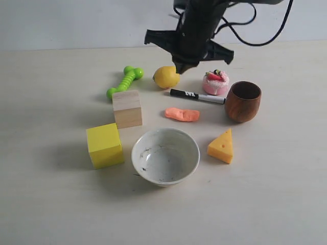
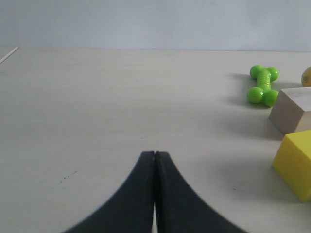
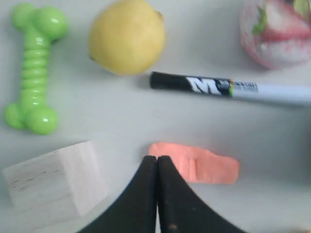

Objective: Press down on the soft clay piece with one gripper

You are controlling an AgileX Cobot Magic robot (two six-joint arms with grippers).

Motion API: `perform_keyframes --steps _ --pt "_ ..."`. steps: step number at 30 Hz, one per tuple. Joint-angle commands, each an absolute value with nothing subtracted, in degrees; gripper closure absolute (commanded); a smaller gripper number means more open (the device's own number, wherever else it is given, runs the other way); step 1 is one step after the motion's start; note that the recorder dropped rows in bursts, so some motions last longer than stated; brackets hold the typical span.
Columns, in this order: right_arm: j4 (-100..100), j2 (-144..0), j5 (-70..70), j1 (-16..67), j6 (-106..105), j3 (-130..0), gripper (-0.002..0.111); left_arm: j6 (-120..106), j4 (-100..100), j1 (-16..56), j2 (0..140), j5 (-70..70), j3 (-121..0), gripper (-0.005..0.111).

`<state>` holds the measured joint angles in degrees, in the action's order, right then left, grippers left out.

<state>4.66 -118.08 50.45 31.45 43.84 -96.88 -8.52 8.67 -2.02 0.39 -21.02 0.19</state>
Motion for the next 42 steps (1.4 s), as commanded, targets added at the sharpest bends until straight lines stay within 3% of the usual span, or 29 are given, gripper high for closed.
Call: perform_keyframes --steps 1,5,16,26,36,42 --pt "17.94 -111.79 48.47 36.97 42.85 -96.96 0.108 -8.45 9.00 -1.69 0.00 -20.53 0.00 0.107" --pt "20.89 -107.29 49.59 38.70 43.02 -96.96 0.108 -8.45 9.00 -1.69 0.00 -20.53 0.00 0.107" --pt "25.13 -103.82 36.69 38.70 44.57 -96.96 0.108 -8.45 9.00 -1.69 0.00 -20.53 0.00 0.107" --pt "33.98 -104.18 53.22 38.70 44.18 -96.96 0.108 -8.45 9.00 -1.69 0.00 -20.53 0.00 0.107" --pt "39.98 -98.99 53.67 37.14 42.80 -96.72 0.108 -8.45 9.00 -1.69 0.00 -20.53 0.00 0.107" --pt "39.98 -91.99 50.85 32.77 42.57 -89.69 0.108 -8.45 9.00 -1.69 0.00 -20.53 0.00 0.107"
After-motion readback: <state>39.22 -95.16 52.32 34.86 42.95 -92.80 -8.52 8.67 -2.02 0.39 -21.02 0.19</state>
